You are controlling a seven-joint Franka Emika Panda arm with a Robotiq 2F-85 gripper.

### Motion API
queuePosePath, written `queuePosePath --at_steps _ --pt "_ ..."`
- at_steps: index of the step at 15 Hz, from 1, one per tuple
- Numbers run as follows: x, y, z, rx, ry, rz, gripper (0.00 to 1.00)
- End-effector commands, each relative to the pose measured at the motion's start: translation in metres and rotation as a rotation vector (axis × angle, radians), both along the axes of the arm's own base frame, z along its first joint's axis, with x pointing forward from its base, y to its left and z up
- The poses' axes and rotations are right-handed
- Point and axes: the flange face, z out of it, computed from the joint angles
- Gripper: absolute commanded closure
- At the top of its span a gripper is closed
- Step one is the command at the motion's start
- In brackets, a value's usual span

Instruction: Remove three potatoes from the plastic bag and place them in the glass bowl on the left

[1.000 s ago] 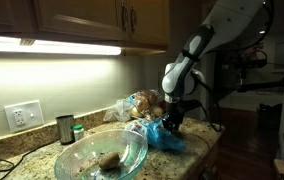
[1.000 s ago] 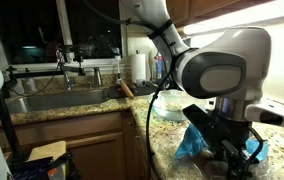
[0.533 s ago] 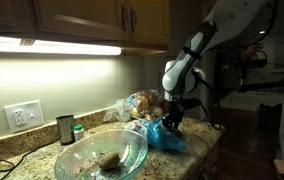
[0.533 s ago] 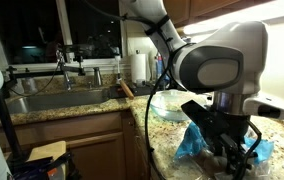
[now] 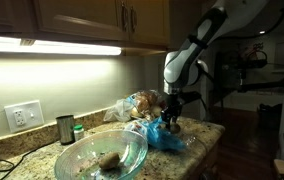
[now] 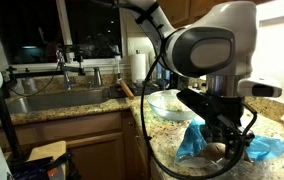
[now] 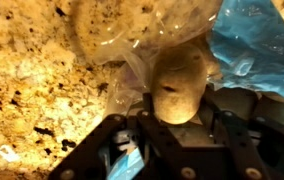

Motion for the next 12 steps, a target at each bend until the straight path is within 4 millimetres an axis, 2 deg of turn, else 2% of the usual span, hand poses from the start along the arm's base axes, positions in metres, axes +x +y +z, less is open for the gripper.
queuePosePath --at_steps 1,7,12 --pt "-0.016 0.003 0.016 -0.014 -0.005 0.017 0.77" --pt "-0.024 -0.006 0.003 -0.022 0.032 0.011 0.77" --pt "-0.033 -0.018 -0.022 -0.012 0.080 -0.023 0.77"
